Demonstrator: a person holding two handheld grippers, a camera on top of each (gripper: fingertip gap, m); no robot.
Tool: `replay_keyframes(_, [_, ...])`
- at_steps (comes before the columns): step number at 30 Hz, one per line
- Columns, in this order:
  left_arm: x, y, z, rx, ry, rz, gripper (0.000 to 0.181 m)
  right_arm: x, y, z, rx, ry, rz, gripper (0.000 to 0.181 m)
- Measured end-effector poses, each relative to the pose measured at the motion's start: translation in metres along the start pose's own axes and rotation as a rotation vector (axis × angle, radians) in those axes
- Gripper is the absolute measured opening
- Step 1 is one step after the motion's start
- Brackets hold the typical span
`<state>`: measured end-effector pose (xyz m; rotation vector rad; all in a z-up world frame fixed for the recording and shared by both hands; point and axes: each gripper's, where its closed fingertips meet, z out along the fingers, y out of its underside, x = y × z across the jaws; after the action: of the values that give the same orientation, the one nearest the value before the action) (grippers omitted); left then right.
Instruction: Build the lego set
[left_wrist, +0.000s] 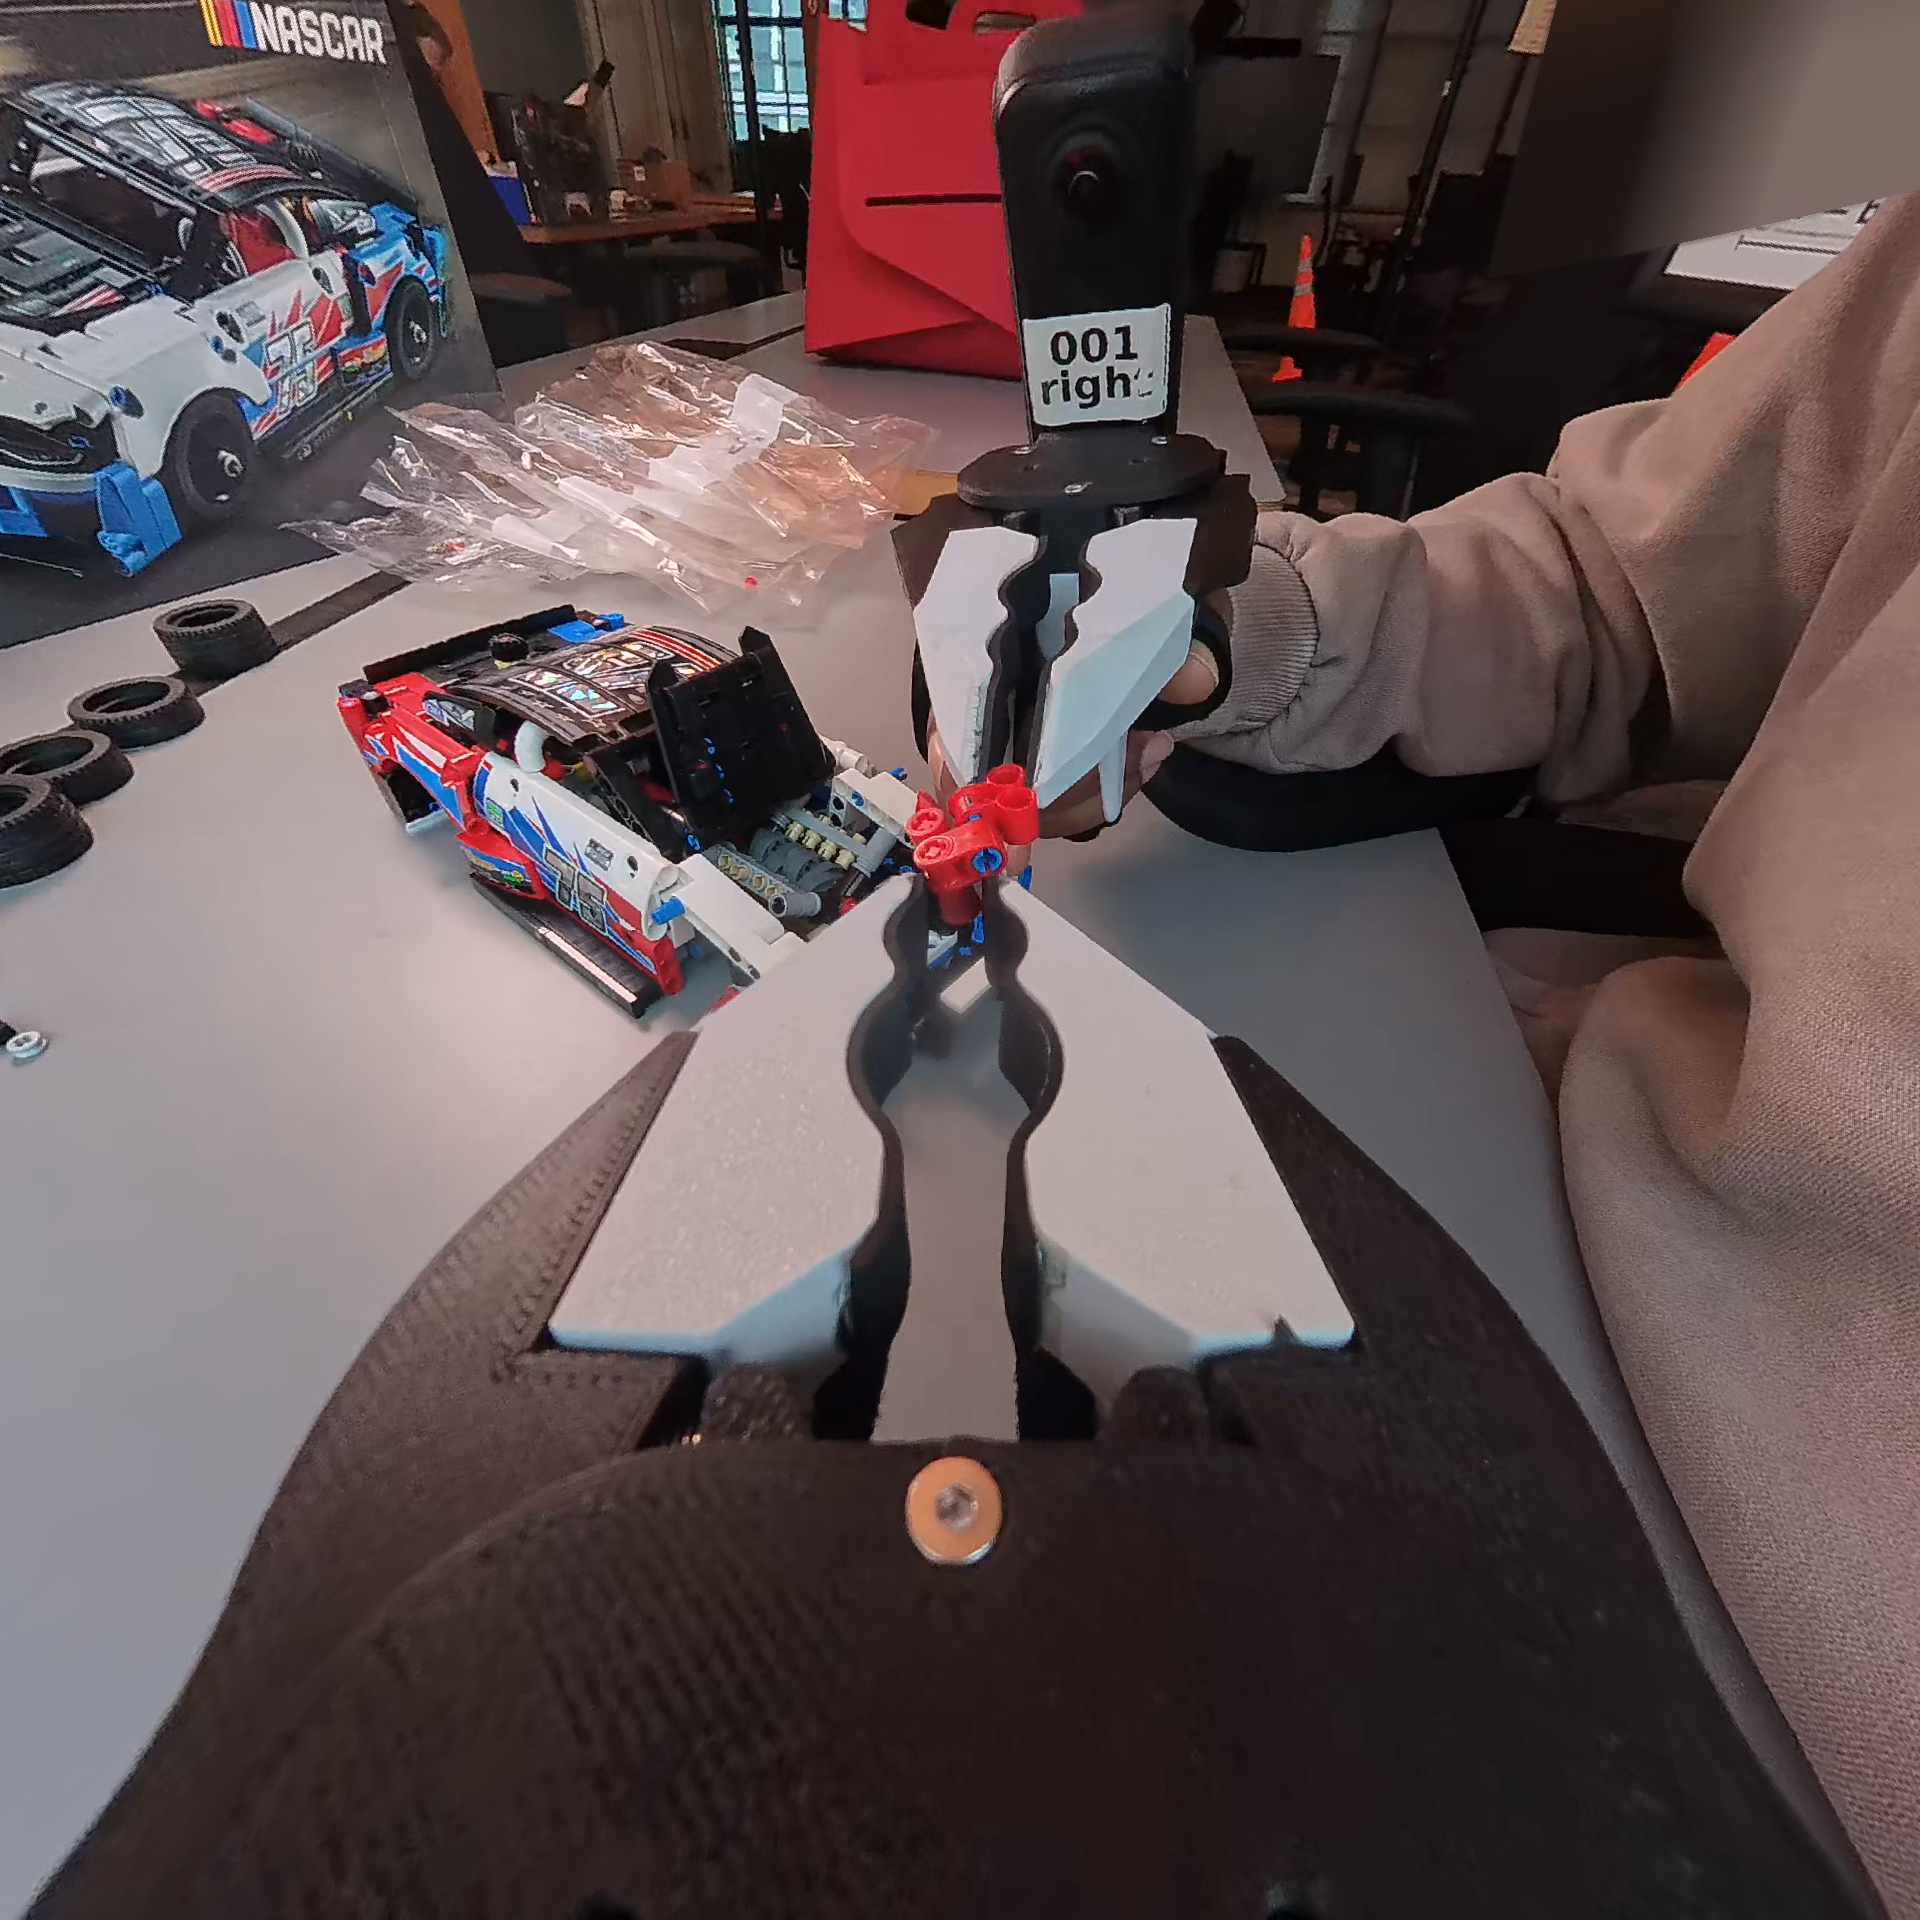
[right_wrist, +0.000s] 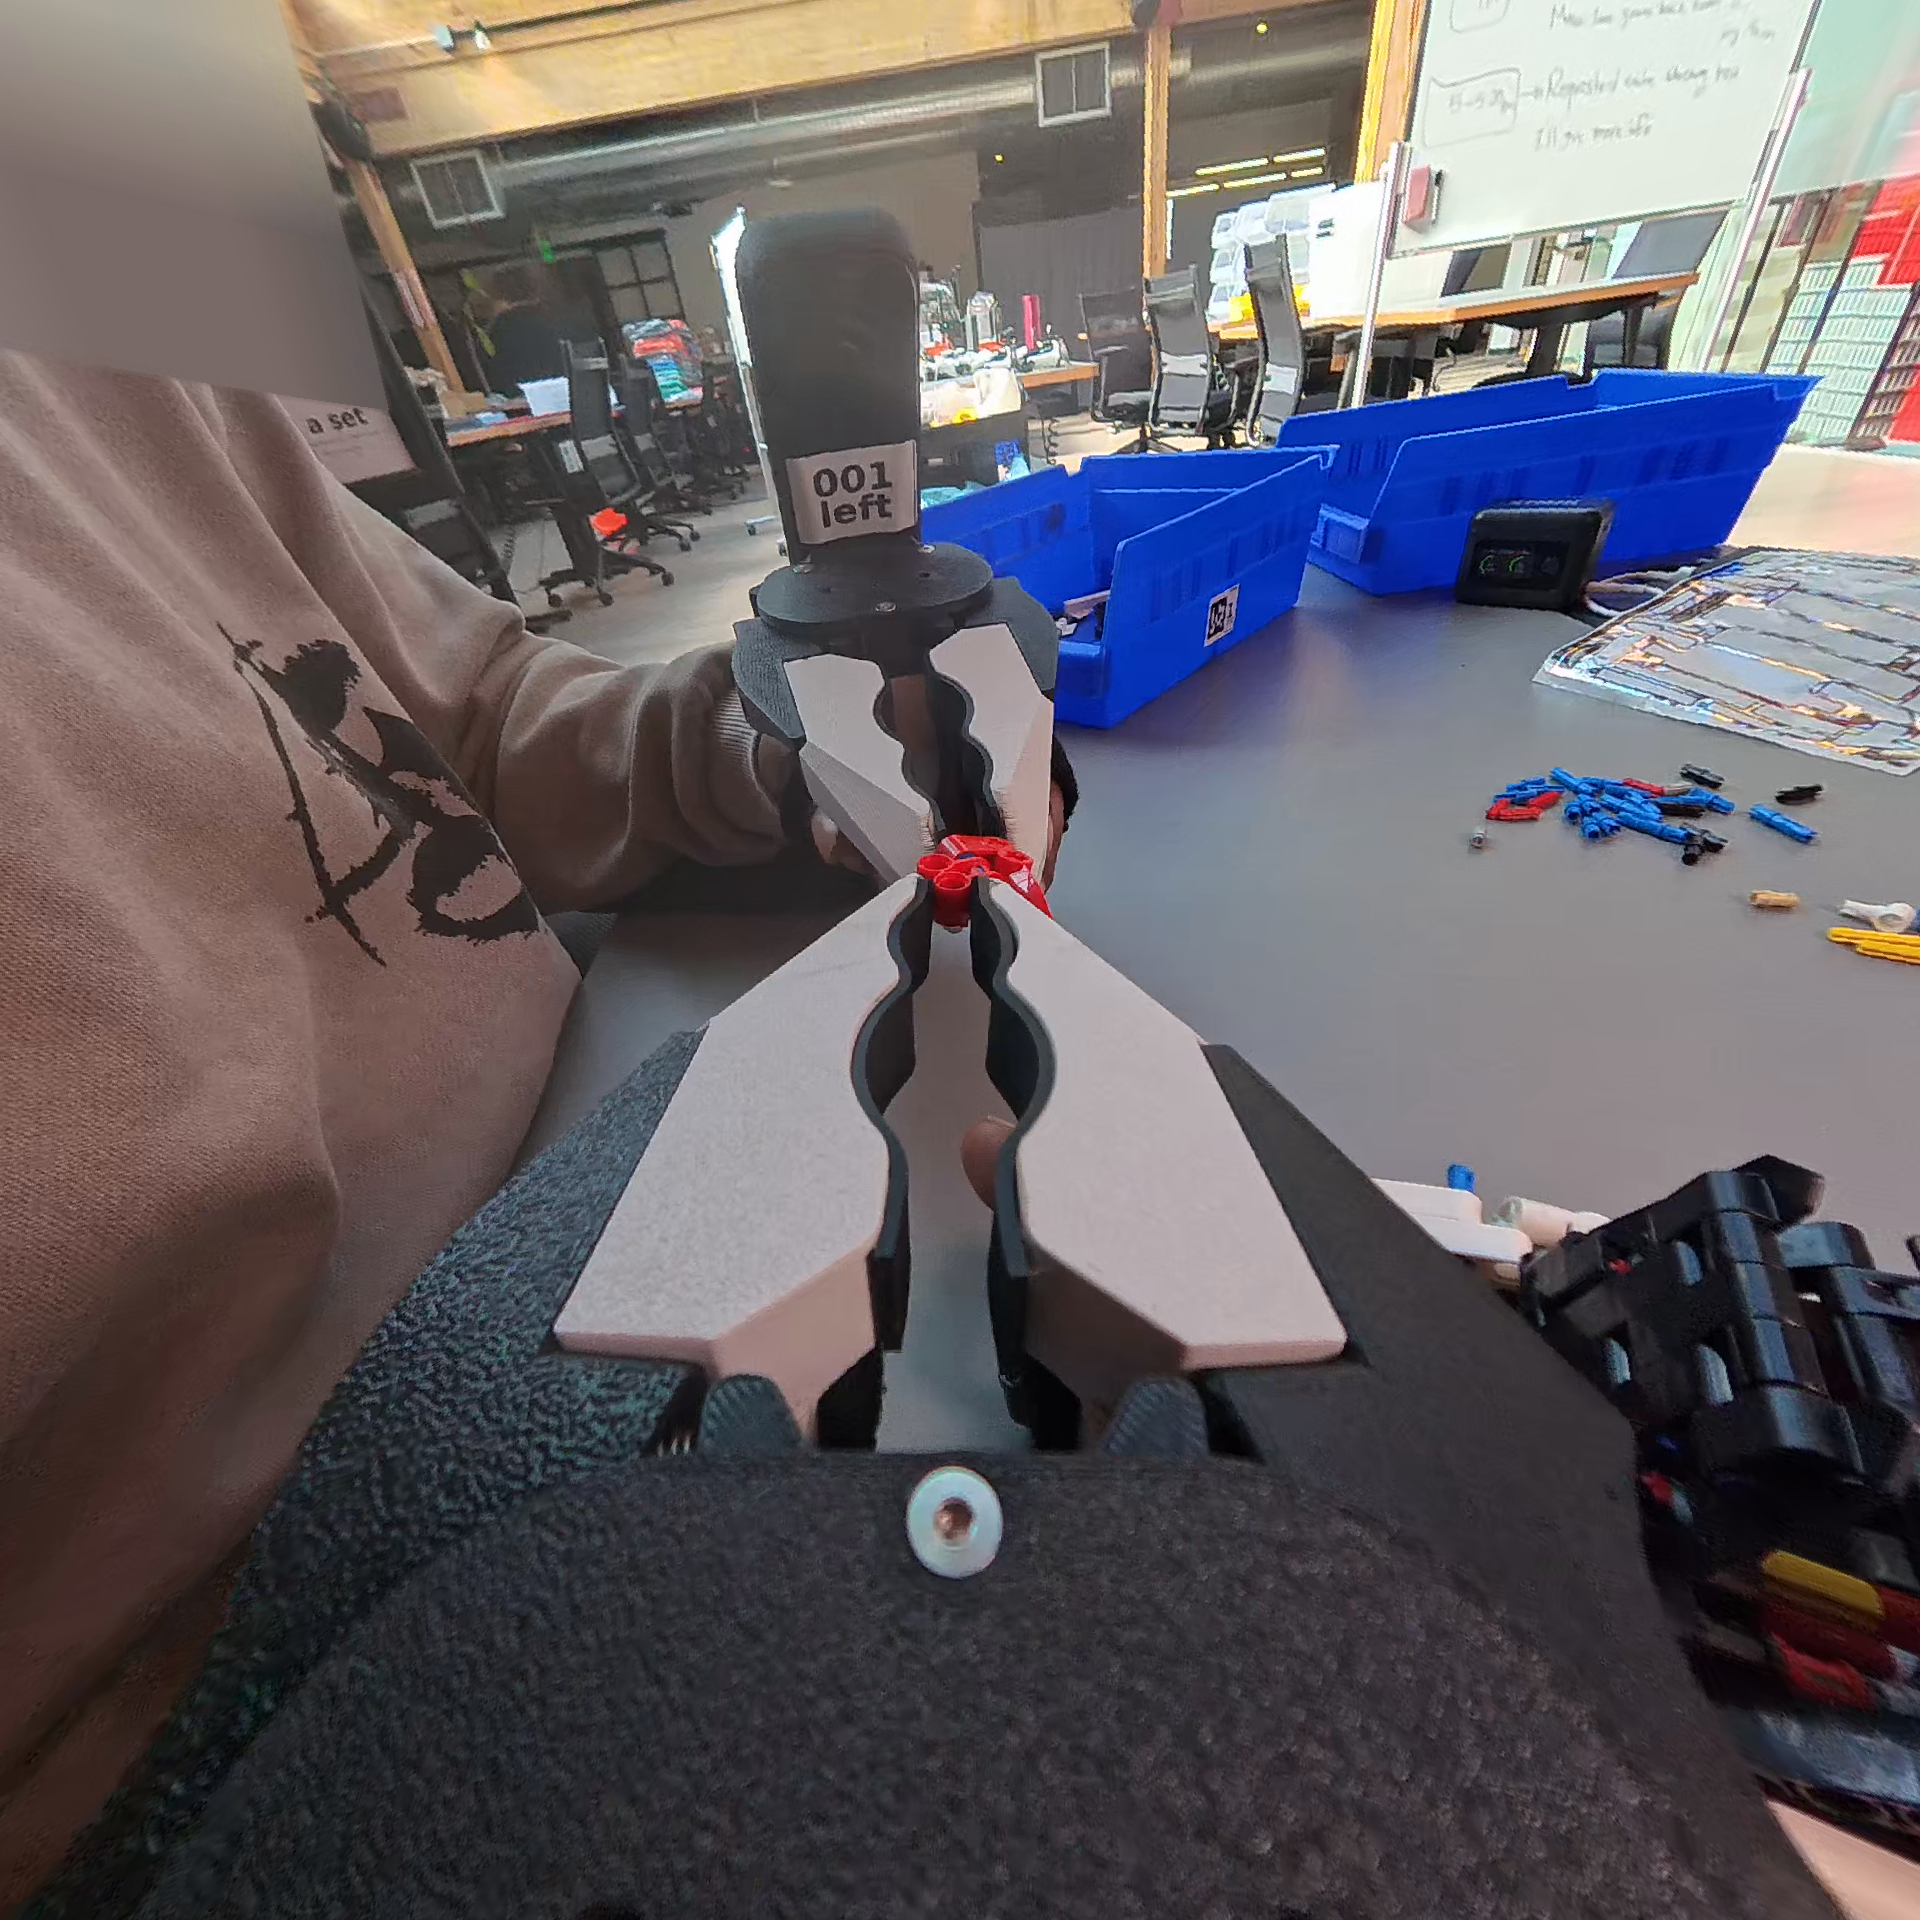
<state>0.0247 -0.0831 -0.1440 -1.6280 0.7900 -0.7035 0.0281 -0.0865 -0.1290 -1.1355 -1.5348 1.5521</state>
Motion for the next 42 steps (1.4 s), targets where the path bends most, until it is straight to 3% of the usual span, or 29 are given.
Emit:
replay_keyframes(12, [-0.001,0.019,0.004,-0.138,-0.044,0.022,0.006,0.000,0.019,0.004,-0.112,0.022,-0.045,0.004])
replay_keyframes(20, [-0.004,0.022,0.005,-0.158,-0.074,0.043,0.006,0.003,0.021,0.005,-0.111,0.032,-0.040,0.004])
replay_keyframes(28, [-0.019,-0.001,0.002,-0.060,-0.217,0.223,0.006,0.016,-0.008,-0.004,0.001,0.096,-0.038,0.009])
replay_keyframes(34, [-0.026,-0.011,-0.007,-0.020,-0.339,0.378,0.006,0.034,-0.011,-0.015,0.018,0.128,0.166,0.022])
replay_keyframes(42, [-0.016,-0.021,-0.004,0.017,-0.392,0.567,0.006,0.019,-0.017,0.005,0.058,-0.024,0.416,0.019])
